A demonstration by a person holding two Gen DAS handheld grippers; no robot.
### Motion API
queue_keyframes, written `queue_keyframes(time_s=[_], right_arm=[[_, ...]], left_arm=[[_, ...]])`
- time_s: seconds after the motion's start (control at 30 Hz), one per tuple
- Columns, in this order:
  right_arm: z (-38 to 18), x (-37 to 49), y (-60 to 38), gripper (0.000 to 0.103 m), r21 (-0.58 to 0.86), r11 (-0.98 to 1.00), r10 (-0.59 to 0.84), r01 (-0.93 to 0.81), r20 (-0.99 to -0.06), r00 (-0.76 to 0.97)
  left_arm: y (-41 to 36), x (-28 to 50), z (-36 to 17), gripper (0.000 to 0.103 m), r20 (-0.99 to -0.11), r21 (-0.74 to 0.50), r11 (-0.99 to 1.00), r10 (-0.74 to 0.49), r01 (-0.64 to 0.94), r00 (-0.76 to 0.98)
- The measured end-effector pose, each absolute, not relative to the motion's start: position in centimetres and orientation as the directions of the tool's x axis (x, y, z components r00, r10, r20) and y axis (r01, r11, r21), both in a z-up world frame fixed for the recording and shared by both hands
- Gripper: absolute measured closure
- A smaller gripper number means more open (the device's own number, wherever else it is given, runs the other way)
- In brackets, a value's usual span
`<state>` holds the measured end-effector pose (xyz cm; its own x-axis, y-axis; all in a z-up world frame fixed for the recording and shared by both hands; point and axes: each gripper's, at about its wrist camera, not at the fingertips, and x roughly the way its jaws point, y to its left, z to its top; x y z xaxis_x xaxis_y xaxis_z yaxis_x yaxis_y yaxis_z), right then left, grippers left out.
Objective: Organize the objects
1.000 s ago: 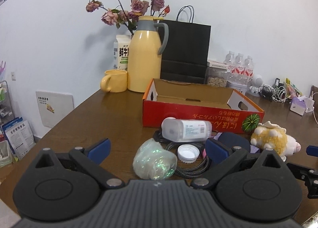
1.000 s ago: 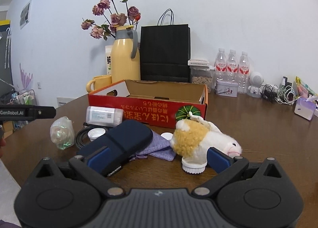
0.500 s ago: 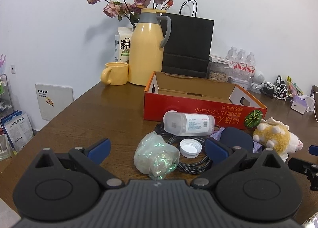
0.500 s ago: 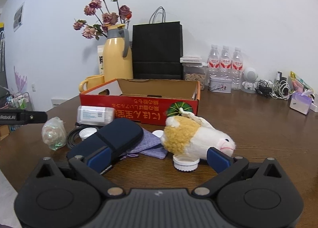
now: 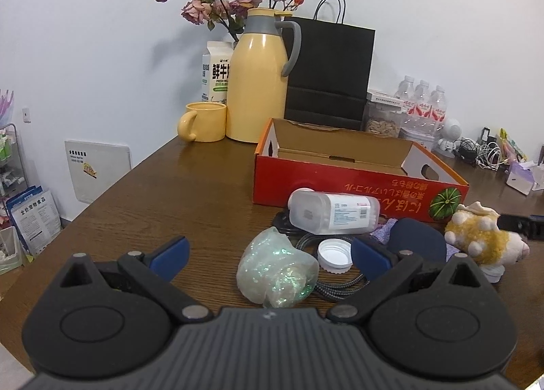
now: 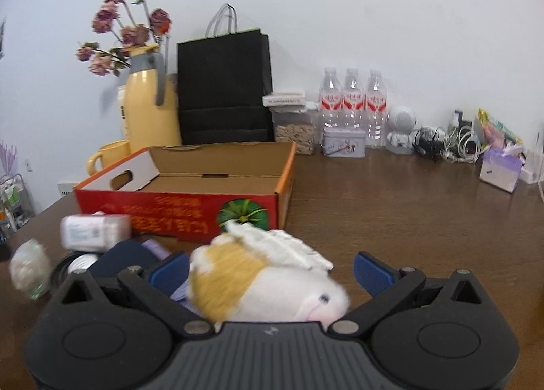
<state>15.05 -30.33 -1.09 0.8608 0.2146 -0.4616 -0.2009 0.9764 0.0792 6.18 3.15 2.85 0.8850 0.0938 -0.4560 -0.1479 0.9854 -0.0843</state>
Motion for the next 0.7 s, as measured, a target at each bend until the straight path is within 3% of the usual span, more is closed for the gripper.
queue_keyframes(time_s=[0.17, 0.3, 0.53, 0.7], right_arm=[[-1.7, 18.7, -30.9, 0.002, 0.187, 0.948, 0.318, -0.258, -0.494, 0.809], [-2.1, 20.7, -31.5, 0.013, 0.278, 0.922, 0.378, -0.269, -0.497, 0.781], [-2.1, 20.1, -32.1, 0.017, 0.294, 0.923, 0.367, -0.25, -0.468, 0.804], [-2.3, 20.2, -32.9, 0.025, 0.333, 0.913, 0.373, -0.235, -0.453, 0.809]], left_arm=[[3.2, 6.6, 2.8, 0.0, -0.465, -0.082, 0.984, 0.103, -0.158, 0.879], [3.2, 6.6, 2.8, 0.0, -0.469, -0.073, 0.984, 0.109, -0.161, 0.876], [3.5, 7.0, 2.7, 0.0, -0.476, -0.074, 0.982, 0.118, -0.173, 0.872], [3.3, 7.1, 2.5, 0.0, -0.481, -0.073, 0.984, 0.107, -0.162, 0.87]])
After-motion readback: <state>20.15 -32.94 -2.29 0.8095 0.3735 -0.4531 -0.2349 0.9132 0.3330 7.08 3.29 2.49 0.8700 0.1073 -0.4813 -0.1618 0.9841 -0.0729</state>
